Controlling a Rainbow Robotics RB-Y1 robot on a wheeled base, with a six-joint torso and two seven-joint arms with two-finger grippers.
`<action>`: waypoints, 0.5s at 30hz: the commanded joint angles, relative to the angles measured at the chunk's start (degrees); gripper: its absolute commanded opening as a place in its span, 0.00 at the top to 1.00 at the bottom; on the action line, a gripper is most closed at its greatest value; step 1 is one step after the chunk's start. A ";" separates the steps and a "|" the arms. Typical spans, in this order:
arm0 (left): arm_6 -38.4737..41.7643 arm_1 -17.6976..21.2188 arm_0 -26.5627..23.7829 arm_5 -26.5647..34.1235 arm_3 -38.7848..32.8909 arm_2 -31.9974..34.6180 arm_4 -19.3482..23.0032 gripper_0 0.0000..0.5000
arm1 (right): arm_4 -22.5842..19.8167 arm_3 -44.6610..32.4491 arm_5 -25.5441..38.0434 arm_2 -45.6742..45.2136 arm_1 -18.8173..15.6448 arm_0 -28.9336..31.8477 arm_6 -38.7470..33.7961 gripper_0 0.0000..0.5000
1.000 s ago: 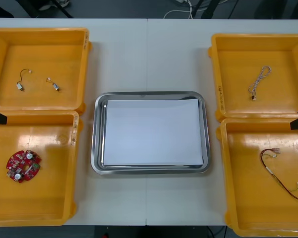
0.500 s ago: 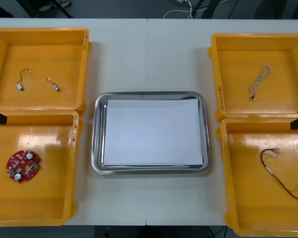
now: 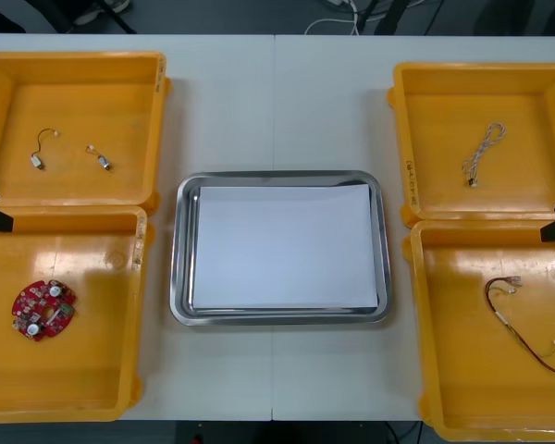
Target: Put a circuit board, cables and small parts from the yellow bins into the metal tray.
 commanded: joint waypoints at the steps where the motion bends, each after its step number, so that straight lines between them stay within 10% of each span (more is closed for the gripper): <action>1: -3.85 2.31 -1.83 -0.56 -0.12 -0.44 0.41 0.00 | 0.02 -1.52 0.28 -1.91 0.46 0.45 0.41 0.00; 15: -3.85 2.31 -1.83 -0.56 -0.12 -0.44 0.41 0.00 | 0.02 -1.52 0.28 -1.91 0.46 0.45 0.41 0.00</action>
